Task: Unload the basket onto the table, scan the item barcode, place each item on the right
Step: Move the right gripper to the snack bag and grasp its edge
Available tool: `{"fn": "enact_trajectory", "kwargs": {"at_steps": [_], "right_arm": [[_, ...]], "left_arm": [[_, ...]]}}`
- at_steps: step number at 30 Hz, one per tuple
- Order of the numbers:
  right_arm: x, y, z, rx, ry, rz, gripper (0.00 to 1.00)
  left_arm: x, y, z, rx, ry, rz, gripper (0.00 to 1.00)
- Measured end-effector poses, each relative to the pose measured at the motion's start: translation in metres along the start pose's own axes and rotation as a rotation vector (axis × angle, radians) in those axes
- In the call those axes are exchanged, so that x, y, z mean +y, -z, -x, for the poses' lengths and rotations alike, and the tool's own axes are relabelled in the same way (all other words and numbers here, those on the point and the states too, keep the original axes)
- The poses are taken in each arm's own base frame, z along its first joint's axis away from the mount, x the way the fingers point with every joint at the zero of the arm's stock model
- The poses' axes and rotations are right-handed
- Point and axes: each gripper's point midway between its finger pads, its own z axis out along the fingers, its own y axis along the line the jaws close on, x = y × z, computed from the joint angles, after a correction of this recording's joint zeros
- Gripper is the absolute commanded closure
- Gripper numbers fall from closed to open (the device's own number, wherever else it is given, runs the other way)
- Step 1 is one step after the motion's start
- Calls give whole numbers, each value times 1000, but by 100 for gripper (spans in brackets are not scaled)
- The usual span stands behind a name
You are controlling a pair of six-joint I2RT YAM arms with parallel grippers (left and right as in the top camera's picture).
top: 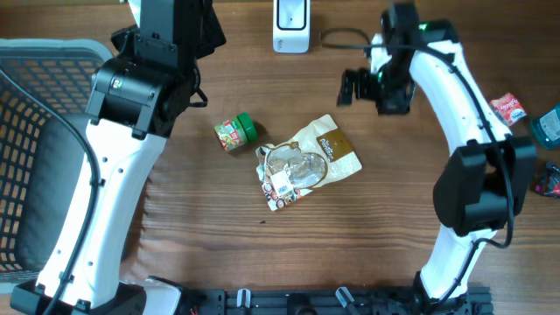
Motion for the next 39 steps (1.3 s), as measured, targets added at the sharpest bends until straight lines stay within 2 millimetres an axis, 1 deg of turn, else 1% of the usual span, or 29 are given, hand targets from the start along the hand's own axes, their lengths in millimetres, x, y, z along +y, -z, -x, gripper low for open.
{"fn": "enact_trajectory", "kwargs": {"at_steps": [2,5,6,8,10,12,15,16,17,19,20,22,23,25,27,30,34,37,39], "right_arm": [[-5,-15,-8,21,-7,2,0],[-15,-34,-29,54,-48,-6,0],[-19,-37,-39,66,-67,-10,0],[-22,-36,-54,65,-96,-15,0],[-24,-26,-73,31,-117,-11,0],[-23,-11,-84,-28,-129,3,0],[-15,23,-100,-202,-131,65,0],[-12,31,-102,-265,-128,96,0],[-8,40,-110,-330,-133,141,0],[-4,42,-121,-392,-169,214,0],[-5,37,-127,-402,-194,239,0],[-8,19,-143,-405,-245,295,0],[-11,6,-153,-390,-279,319,0],[-16,-15,-164,-373,-327,353,0],[-20,-33,-171,-363,-362,377,0],[-22,-45,-171,-374,-395,407,0],[-21,-49,-162,-385,-433,430,0],[-22,-59,-155,-369,-471,432,0],[-17,-67,-151,-352,-487,439,0]], "left_arm": [[0,0,0,0,0,0,0],[0,0,0,-1,0,0,0],[0,0,0,0,0,0,0],[0,0,-1,4,-2,0,0],[1,0,-4,15,-9,3,0],[3,0,-7,27,-16,8,0],[7,0,-12,51,-29,22,0],[8,0,-14,59,-33,25,0],[8,0,-14,62,-33,23,0],[4,-1,-19,85,-35,-2,0],[2,-1,-20,91,-34,-14,0],[-2,-1,-23,108,-34,-39,0],[-4,-1,-25,117,-34,-51,0],[-6,-2,-28,137,-35,-65,0],[-6,-5,-33,157,-40,-67,0],[-9,-10,-39,180,-46,-72,0],[-10,-14,-44,196,-53,-71,0],[-9,-16,-50,211,-60,-66,0],[-8,-19,-55,223,-66,-61,0]]}}
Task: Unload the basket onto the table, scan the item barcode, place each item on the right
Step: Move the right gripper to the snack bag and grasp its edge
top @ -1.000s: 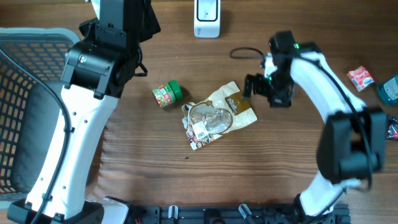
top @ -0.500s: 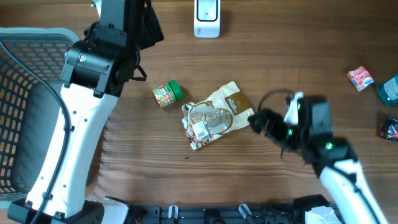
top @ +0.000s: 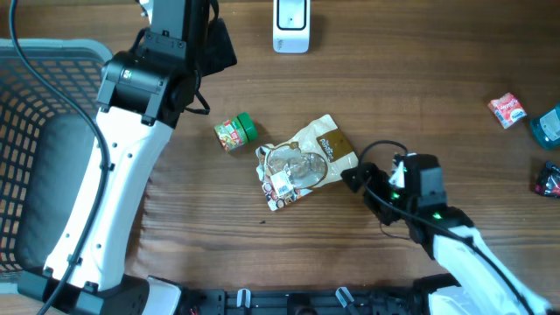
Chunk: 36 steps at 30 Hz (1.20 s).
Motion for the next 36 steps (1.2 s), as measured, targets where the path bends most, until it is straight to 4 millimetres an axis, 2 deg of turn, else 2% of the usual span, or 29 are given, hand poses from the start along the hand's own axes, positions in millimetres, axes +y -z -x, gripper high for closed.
{"fn": "enact_trajectory", "kwargs": {"at_steps": [2,4,6,12,17,25,30,32,34,35,36], "right_arm": [[4,-14,-6,28,-12,10,0],[17,-24,-10,36,-2,49,0],[32,-37,-21,65,7,87,0],[55,-56,-40,71,-45,133,0],[55,-58,-33,20,-118,122,0],[52,-58,-2,-157,-180,106,0],[60,-65,11,-208,-201,150,0],[66,-72,16,-224,-209,191,6],[72,-78,21,-237,-215,224,19],[71,-82,22,-239,-222,231,30],[71,-85,23,-238,-223,236,36]], "left_arm": [[1,-3,-4,12,-5,4,0],[2,-6,-9,23,-9,9,0],[2,-9,-13,36,-14,13,0],[6,-14,-23,65,-26,29,0],[9,-14,-29,90,-37,43,0],[13,-13,-37,121,-50,60,0],[11,-13,-41,139,-51,45,0],[11,-13,-42,144,-51,41,0],[10,-13,-42,147,-52,38,0],[10,-13,-43,151,-52,38,0],[11,-13,-44,155,-54,38,0]]}}
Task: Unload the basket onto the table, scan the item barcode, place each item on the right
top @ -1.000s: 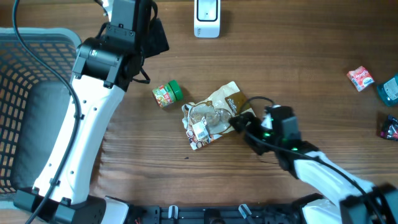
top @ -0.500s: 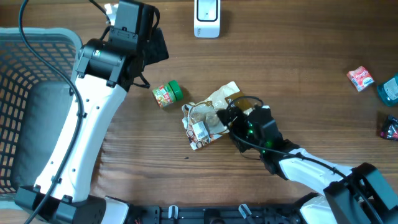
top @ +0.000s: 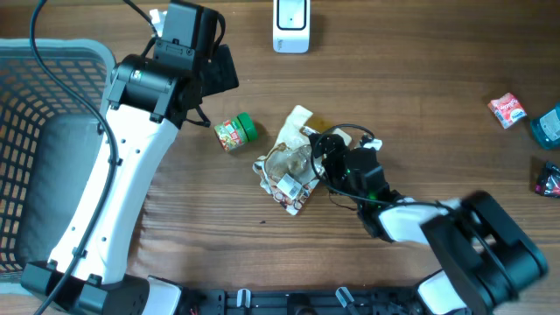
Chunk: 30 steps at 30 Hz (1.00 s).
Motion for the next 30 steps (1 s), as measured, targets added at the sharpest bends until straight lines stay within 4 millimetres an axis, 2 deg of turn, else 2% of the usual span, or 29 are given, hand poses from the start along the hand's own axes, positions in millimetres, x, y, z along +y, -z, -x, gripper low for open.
{"fn": "enact_trajectory", "kwargs": {"at_steps": [1,5,7,9,11,14,21,25,30], "right_arm": [[-2,-3,0,2,-4,1,45],[-10,-8,-1,11,-13,-11,55],[-11,-8,-1,11,-11,-13,64],[-15,-9,-1,14,-13,-25,82],[-22,-9,-2,16,-15,-48,96],[-29,-8,-3,21,-14,-65,96],[-27,-8,-2,31,-2,-51,95],[-28,-6,6,55,38,-38,95],[-22,5,28,57,78,-20,96]], "left_arm": [[0,0,-1,5,-1,1,0],[3,0,-6,26,-3,12,0],[4,0,-7,28,-3,14,0],[4,0,-7,28,-3,14,0],[4,0,-7,28,1,14,0],[4,0,-7,28,8,14,0],[2,-5,-13,46,24,11,0],[-5,-24,-35,108,21,-15,0],[-32,-48,-77,227,7,-134,0]]}}
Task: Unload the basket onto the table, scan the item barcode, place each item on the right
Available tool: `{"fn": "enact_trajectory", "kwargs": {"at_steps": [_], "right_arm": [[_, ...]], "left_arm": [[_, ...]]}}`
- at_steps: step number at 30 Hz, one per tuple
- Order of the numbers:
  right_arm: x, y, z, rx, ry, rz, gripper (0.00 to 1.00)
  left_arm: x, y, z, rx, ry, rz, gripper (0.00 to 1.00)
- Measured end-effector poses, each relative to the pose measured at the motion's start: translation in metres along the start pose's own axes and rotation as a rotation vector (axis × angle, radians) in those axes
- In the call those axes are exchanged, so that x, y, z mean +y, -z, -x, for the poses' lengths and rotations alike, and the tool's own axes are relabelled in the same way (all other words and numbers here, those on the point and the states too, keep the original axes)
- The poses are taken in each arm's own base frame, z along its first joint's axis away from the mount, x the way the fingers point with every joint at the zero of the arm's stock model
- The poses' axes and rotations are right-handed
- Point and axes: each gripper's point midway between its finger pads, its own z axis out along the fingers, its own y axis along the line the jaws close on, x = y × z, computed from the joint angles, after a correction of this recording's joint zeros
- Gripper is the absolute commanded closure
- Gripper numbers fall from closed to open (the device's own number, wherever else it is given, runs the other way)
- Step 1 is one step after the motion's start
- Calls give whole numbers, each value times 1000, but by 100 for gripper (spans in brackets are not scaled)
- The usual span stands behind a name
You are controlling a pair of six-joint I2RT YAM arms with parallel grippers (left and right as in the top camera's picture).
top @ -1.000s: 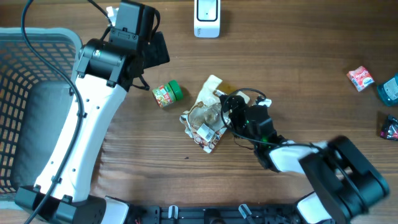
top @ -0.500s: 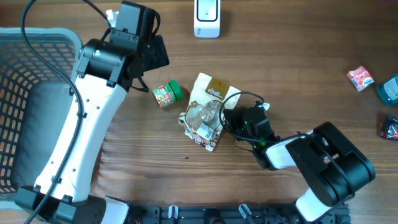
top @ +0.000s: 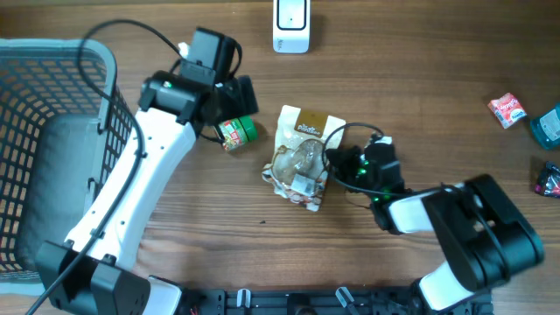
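A tan and brown snack pouch point(top: 304, 156) with a clear window and a white barcode label lies mid-table, its top toward the far edge. My right gripper point(top: 337, 166) sits low at the pouch's right edge, fingers closed on that edge. The white barcode scanner point(top: 290, 22) stands at the far edge, well beyond the pouch. My left gripper point(top: 243, 96) hovers just above a small green-lidded jar point(top: 236, 133); its fingers are dark and the gap between them cannot be made out.
A grey wire basket point(top: 52, 149) fills the left side. At the right edge lie a red packet point(top: 507, 109), a teal item point(top: 548, 125) and a dark packet point(top: 549, 179). The left arm crosses the table's left half.
The pouch has turned, with its top now toward the scanner, and lies flatter. My right gripper has shifted slightly right, still at the pouch's edge. The left gripper has come closer to the jar.
First my right gripper was high by the scanner and the pouch lay slanted and flat. Then that gripper was down beside the pouch's right corner. Then it was on the pouch, which was bunched up. Now the pouch lies turned, top toward the scanner. The left arm moved steadily toward the jar.
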Motion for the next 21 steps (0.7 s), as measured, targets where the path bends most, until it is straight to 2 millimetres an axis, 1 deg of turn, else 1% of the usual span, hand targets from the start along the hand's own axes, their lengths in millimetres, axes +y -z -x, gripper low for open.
{"fn": "enact_trajectory", "kwargs": {"at_steps": [2,5,8,13,16,20,21], "right_arm": [[4,6,8,-8,8,10,95],[10,12,16,-18,17,24,95],[10,14,15,-10,29,25,95],[6,14,12,5,27,10,95],[5,14,12,7,25,3,95],[0,14,10,12,19,-14,95],[0,14,10,13,19,-15,95]], "left_arm": [[-6,-8,-12,47,-4,-39,0],[-16,-15,-30,120,-2,-109,0],[-29,-20,-50,200,-1,-189,0],[-55,-39,-83,309,30,-375,0],[-57,-54,-112,399,87,-430,0],[-46,-69,-151,513,168,-430,0],[-43,-71,-158,533,183,-426,0]]}}
